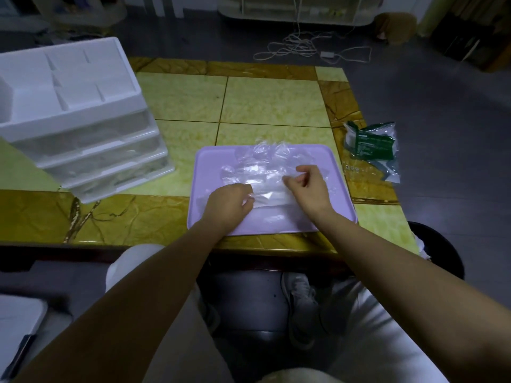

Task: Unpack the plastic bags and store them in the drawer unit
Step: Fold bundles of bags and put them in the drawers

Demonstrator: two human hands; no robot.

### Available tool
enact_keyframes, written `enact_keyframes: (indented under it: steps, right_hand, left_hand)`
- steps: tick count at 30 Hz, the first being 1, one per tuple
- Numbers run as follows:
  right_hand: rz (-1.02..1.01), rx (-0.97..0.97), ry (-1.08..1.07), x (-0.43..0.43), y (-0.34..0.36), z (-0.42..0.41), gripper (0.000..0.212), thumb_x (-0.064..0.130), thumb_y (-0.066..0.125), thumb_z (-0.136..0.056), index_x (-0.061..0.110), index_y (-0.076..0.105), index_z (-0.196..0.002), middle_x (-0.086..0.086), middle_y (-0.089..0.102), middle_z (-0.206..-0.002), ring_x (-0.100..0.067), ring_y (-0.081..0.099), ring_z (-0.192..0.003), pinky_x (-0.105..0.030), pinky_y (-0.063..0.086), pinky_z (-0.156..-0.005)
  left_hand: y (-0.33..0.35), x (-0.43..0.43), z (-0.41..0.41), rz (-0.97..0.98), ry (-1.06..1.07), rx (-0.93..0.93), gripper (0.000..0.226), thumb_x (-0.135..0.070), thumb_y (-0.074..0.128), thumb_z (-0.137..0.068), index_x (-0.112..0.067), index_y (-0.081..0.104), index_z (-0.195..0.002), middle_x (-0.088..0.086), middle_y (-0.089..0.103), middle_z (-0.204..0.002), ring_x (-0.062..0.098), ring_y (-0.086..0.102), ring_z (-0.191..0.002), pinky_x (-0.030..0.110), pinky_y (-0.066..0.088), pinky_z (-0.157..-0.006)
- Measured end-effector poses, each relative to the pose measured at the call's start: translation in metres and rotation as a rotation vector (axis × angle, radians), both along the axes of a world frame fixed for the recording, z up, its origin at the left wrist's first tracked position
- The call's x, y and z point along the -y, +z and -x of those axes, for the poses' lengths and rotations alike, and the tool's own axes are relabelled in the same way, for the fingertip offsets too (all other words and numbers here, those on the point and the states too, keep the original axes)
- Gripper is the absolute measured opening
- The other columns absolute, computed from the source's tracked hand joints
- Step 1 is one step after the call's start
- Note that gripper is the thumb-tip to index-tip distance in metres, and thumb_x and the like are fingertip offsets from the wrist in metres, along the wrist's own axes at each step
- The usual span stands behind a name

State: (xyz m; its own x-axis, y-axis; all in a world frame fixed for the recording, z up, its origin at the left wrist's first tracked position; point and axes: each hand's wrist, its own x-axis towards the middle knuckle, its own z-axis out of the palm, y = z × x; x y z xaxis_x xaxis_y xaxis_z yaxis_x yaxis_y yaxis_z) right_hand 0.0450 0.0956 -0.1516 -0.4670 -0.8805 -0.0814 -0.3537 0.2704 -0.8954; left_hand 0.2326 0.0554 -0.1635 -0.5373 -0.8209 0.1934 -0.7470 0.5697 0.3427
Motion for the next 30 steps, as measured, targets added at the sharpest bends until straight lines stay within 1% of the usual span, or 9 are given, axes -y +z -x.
enact_keyframes:
  steps: [2,6,9,11,14,17,23,28,30]
  right_hand:
    - [0.122,-0.026,-0.019,-0.004,0.005,0.004,0.015,0.028,0.064,-0.087,0.015,0.058,-0.089,-0.005,0.056,-0.079,-0.014,0.053,-0.071,-0.031,0.045,-0.072]
    - [0.090,0.034,0.118,-0.010,0.011,-0.001,0.037,0.027,0.056,-0.092,0.013,0.060,-0.058,-0.002,0.063,-0.059,-0.015,0.055,-0.055,-0.032,0.047,-0.061]
    - [-0.133,0.264,0.173,-0.005,0.018,-0.014,0.027,0.037,0.058,-0.091,0.012,0.064,-0.086,-0.009,0.068,-0.087,-0.018,0.062,-0.074,-0.030,0.049,-0.068]
    - [-0.288,0.435,0.241,-0.003,0.020,-0.022,0.040,0.052,0.058,-0.087,0.015,0.063,-0.103,-0.007,0.067,-0.103,-0.020,0.064,-0.089,-0.032,0.051,-0.080]
    - [-0.295,0.746,0.301,-0.002,0.022,-0.034,0.049,0.053,0.056,-0.088,0.013,0.063,-0.117,-0.005,0.072,-0.106,-0.020,0.068,-0.099,-0.032,0.055,-0.082]
    - [-0.217,0.907,0.259,0.000,0.023,-0.045,0.048,0.038,0.060,-0.090,0.003,0.059,-0.124,-0.016,0.068,-0.117,-0.026,0.068,-0.104,-0.034,0.057,-0.080]
    - [-0.183,0.864,0.150,0.002,0.026,-0.070,0.038,0.016,0.057,-0.093,-0.005,0.052,-0.126,-0.025,0.064,-0.118,-0.036,0.065,-0.103,-0.043,0.055,-0.081]
    - [-0.041,0.620,0.048,0.006,0.028,-0.089,0.034,0.018,0.061,-0.091,0.000,0.060,-0.119,-0.021,0.068,-0.111,-0.034,0.067,-0.097,-0.044,0.056,-0.085]
    - [0.023,0.530,0.065,0.007,0.031,-0.098,0.029,0.020,0.062,-0.090,0.002,0.064,-0.112,-0.017,0.070,-0.106,-0.030,0.068,-0.094,-0.044,0.055,-0.087]
  left_hand:
    - [0.000,0.003,-0.001,-0.084,0.104,-0.118,0.022,-0.027,0.049,-0.092,-0.009,0.060,-0.093,0.012,0.066,-0.088,0.034,0.060,-0.089,0.034,0.038,-0.067]
    - [0.012,0.008,0.003,-0.329,0.322,-0.438,0.014,-0.017,0.051,-0.092,-0.010,0.048,-0.080,0.008,0.056,-0.080,0.026,0.051,-0.078,0.030,0.031,-0.063]
    - [0.021,0.006,0.004,-0.557,0.296,-0.601,0.007,-0.012,0.052,-0.092,-0.013,0.055,-0.085,0.003,0.059,-0.082,0.021,0.054,-0.078,0.029,0.042,-0.066]
    - [0.027,0.001,0.004,-0.747,0.280,-0.754,0.010,-0.010,0.053,-0.093,-0.014,0.062,-0.094,0.007,0.066,-0.091,0.024,0.062,-0.083,0.033,0.049,-0.078]
    - [0.034,-0.009,0.000,-1.072,0.273,-1.002,0.015,-0.010,0.051,-0.095,-0.011,0.064,-0.101,0.012,0.069,-0.098,0.027,0.066,-0.089,0.039,0.051,-0.088]
    - [0.038,-0.014,-0.007,-1.228,0.255,-1.033,0.015,-0.009,0.050,-0.095,-0.006,0.063,-0.103,0.011,0.070,-0.095,0.022,0.069,-0.083,0.035,0.057,-0.080]
    - [0.042,-0.025,-0.028,-1.203,0.329,-1.010,0.013,-0.012,0.054,-0.094,-0.007,0.065,-0.096,0.007,0.070,-0.084,0.013,0.068,-0.065,0.022,0.056,-0.058]
    - [0.031,-0.023,-0.055,-0.632,0.627,-0.676,0.024,-0.037,0.068,-0.082,-0.013,0.067,-0.082,0.005,0.066,-0.082,0.020,0.060,-0.072,0.028,0.050,-0.067]
    - [0.036,-0.024,-0.067,-0.611,0.717,-0.658,0.039,-0.043,0.061,-0.086,-0.006,0.068,-0.077,0.012,0.067,-0.079,0.024,0.058,-0.062,0.032,0.051,-0.062]
